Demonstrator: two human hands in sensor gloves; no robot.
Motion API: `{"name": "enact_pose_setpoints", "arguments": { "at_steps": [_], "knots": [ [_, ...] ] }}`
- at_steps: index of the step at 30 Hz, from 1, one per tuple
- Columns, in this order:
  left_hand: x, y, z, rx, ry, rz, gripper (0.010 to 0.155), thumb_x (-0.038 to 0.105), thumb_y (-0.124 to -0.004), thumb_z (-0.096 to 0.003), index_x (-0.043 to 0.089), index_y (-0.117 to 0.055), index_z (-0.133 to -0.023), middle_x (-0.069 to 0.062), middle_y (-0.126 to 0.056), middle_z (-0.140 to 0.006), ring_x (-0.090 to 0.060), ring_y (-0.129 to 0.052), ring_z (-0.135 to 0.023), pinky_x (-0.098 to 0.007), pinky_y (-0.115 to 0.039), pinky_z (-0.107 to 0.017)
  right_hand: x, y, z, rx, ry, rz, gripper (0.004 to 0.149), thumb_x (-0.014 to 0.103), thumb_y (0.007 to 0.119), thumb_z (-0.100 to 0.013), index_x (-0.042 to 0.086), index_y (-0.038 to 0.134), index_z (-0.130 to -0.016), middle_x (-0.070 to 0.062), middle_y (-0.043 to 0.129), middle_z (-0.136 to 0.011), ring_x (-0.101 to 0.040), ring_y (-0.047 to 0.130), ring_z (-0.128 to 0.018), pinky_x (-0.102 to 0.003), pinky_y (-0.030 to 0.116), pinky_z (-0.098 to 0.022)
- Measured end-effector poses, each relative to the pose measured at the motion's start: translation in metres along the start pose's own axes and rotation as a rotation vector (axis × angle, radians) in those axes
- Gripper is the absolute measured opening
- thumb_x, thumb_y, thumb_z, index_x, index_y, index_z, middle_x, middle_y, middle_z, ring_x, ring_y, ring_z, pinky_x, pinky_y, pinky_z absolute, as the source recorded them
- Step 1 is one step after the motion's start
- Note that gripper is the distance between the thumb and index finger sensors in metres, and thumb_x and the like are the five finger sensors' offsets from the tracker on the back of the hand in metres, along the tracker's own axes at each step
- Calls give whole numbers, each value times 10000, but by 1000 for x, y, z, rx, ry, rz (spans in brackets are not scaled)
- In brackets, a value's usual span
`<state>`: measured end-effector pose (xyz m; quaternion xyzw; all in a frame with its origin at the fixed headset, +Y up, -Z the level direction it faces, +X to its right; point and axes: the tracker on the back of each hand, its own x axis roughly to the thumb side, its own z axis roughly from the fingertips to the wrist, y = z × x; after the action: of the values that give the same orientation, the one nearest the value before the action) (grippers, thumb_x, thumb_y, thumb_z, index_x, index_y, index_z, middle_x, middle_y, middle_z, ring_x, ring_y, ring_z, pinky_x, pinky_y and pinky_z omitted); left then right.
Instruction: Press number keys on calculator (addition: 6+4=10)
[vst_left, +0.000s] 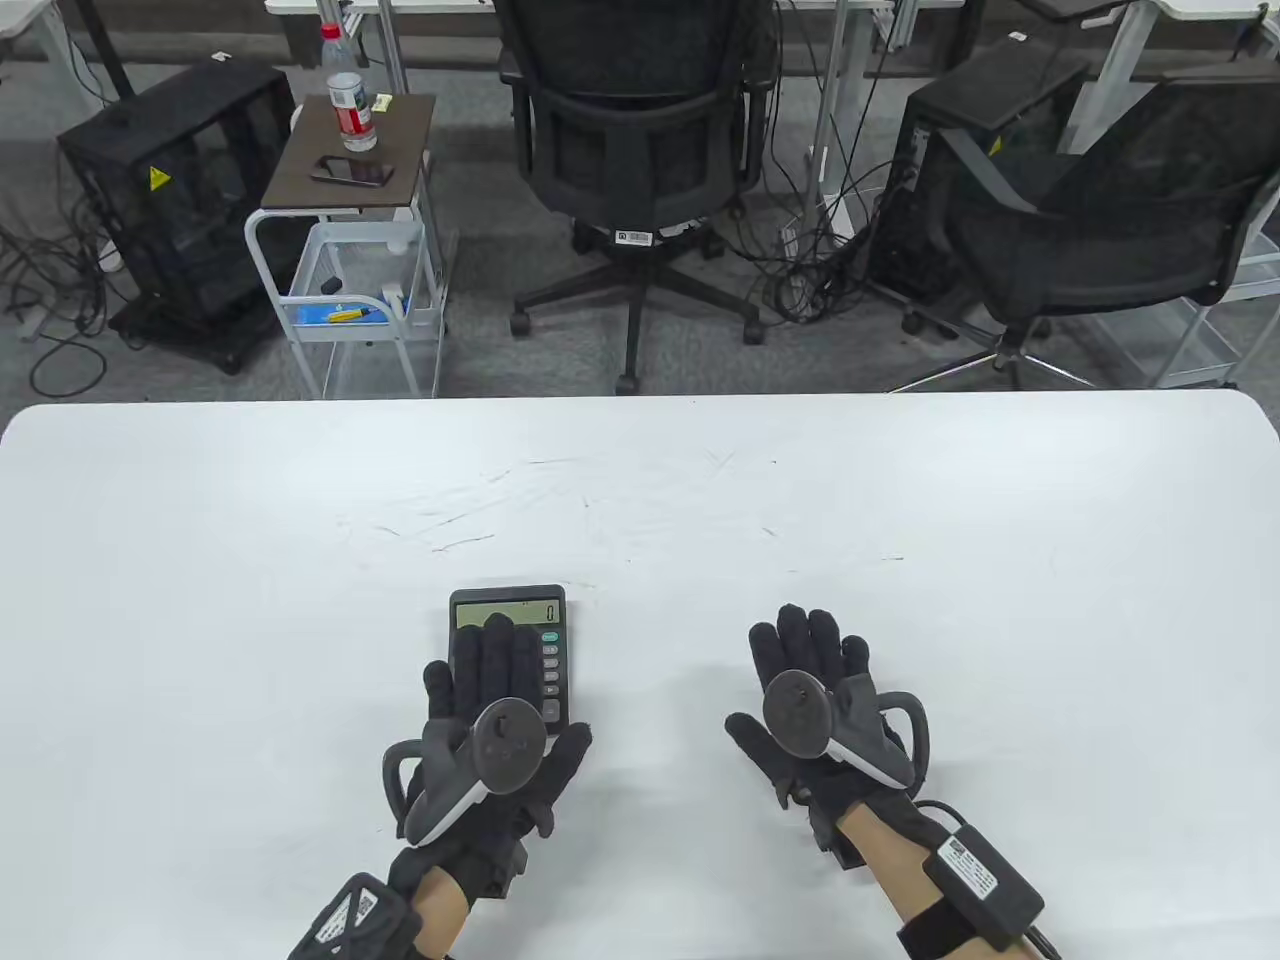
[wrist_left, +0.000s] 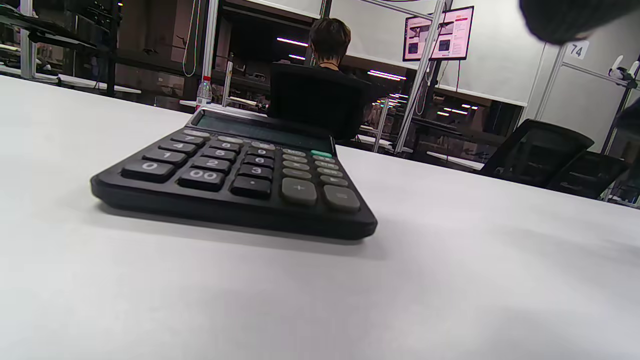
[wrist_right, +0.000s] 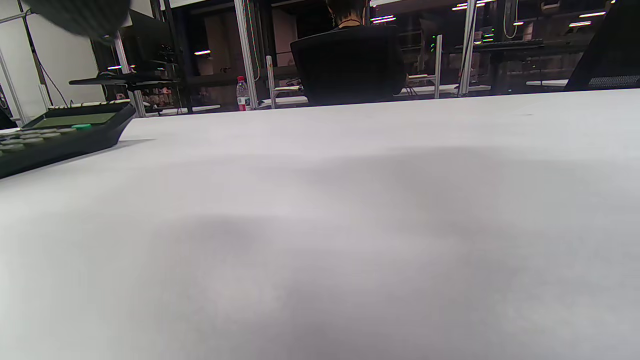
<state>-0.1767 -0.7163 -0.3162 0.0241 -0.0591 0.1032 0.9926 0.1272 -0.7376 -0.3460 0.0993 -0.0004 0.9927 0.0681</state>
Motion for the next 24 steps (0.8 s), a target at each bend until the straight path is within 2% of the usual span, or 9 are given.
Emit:
{"name": "enact_pose_setpoints", "arguments": {
  "at_steps": [12, 19, 21, 24],
  "knots": [
    [6, 1, -2, 2, -5, -27, 969, 711, -706, -400, 290, -157, -1078, 16, -112, -1207, -324, -112, -1130, -603, -180, -803, 0, -3, 2, 11, 10, -13, 875, 669, 646, -407, 276, 245, -1079, -122, 213, -1188, -438, 221, -1067, -617, 262, -727],
    [8, 4, -14, -13, 25, -22, 980, 736, -743, -381, 335, -204, -1095, 18, -116, -1219, -359, -142, -1144, -686, -224, -802, -3, -5, 2, 1, 20, -15, 878, 671, 645, -406, 275, 244, -1080, -127, 211, -1187, -444, 221, -1065, -623, 264, -724],
    [7, 4, -23, -17, 54, -19, 991, 742, -759, -376, 344, -208, -1097, 13, -118, -1221, -390, -156, -1143, -721, -248, -790, -3, -5, 2, 0, 20, -12, 877, 672, 643, -407, 275, 245, -1079, -128, 211, -1188, -446, 222, -1064, -625, 264, -723],
    [3, -2, -41, -76, 155, -36, 1022, 770, -777, -361, 371, -187, -1094, -6, -99, -1220, -490, -182, -1122, -811, -312, -735, -4, -4, 2, -1, 20, -14, 878, 673, 644, -406, 275, 245, -1080, -132, 211, -1187, -451, 225, -1063, -640, 268, -719]
  ]
}}
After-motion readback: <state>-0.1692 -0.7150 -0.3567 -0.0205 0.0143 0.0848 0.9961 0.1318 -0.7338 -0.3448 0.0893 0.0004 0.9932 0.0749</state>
